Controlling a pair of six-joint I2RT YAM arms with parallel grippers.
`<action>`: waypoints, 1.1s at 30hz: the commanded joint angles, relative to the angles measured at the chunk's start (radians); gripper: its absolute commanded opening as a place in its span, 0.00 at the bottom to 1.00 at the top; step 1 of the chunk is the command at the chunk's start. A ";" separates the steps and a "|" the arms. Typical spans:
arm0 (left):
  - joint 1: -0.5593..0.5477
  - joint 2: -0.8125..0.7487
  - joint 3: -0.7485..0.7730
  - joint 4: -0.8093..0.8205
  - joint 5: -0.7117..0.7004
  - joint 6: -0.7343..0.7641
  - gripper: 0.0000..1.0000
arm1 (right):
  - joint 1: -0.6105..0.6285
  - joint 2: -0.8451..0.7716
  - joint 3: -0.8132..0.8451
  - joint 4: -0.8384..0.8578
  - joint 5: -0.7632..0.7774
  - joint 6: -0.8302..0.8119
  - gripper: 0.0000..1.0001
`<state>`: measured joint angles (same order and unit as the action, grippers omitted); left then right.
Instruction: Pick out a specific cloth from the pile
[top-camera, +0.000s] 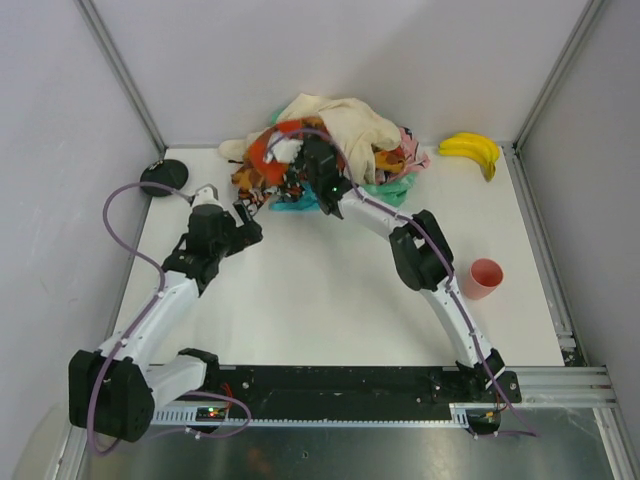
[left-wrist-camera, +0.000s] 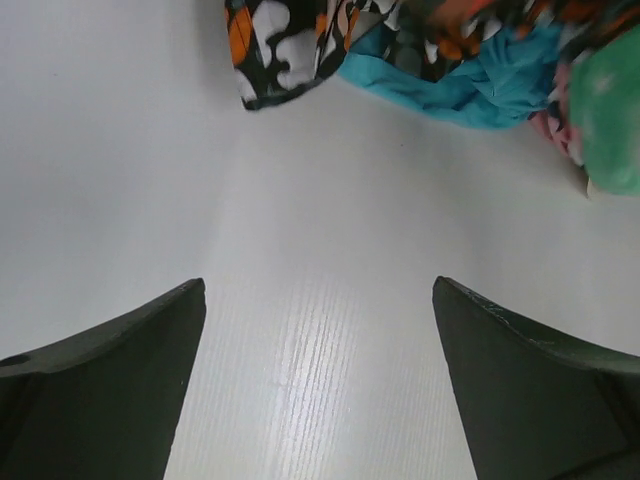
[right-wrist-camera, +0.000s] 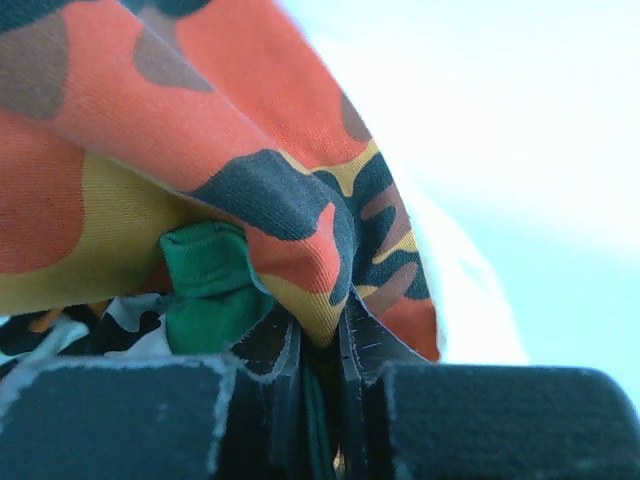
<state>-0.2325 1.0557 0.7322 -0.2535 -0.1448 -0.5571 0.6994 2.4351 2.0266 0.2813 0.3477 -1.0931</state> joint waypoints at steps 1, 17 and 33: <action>0.007 0.045 0.048 0.082 0.039 0.017 1.00 | -0.107 -0.008 0.277 0.359 0.225 0.076 0.00; -0.039 0.542 0.323 0.298 0.444 0.057 1.00 | -0.293 0.133 0.398 0.011 0.030 0.522 0.00; -0.183 1.137 0.902 0.227 0.270 -0.135 1.00 | -0.337 0.181 0.402 -0.216 -0.187 0.731 0.00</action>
<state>-0.3981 2.1307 1.5455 -0.0139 0.2115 -0.5869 0.3817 2.5763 2.4096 0.1524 0.1959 -0.4385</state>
